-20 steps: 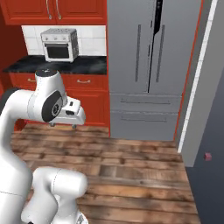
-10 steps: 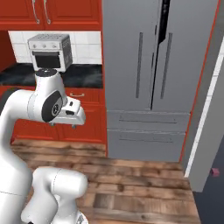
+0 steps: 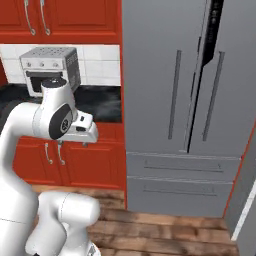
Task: Navigate to the toaster oven.
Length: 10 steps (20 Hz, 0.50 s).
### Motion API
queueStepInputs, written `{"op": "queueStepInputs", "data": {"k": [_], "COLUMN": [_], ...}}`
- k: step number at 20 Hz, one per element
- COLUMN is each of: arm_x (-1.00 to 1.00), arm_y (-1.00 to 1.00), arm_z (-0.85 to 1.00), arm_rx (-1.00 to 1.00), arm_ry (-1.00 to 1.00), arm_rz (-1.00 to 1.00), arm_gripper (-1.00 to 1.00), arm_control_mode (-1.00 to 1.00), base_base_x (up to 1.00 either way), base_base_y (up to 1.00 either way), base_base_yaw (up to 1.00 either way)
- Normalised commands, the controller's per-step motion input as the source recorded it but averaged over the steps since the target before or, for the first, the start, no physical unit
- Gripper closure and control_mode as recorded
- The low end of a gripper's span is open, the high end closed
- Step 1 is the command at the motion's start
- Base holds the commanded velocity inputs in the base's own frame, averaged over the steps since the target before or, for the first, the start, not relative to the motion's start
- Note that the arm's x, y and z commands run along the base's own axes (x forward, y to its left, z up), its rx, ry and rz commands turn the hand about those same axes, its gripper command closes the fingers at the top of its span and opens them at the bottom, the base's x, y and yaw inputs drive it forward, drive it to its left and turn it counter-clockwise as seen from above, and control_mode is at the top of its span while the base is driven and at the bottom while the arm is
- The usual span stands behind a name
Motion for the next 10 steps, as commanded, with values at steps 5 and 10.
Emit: {"op": "queueStepInputs", "data": {"k": [5, 10], "arm_x": [0.00, 0.00], "arm_y": [0.00, 0.00], "arm_z": [0.00, 0.00], "arm_rx": [0.00, 0.00], "arm_ry": [0.00, 0.00], "arm_rz": [0.00, 0.00], "arm_gripper": [-1.00, -1.00], "arm_control_mode": [1.00, 1.00], "base_base_x": [0.84, 0.82], "base_base_y": [0.98, 1.00], "base_base_yaw": [0.00, 0.00]}}
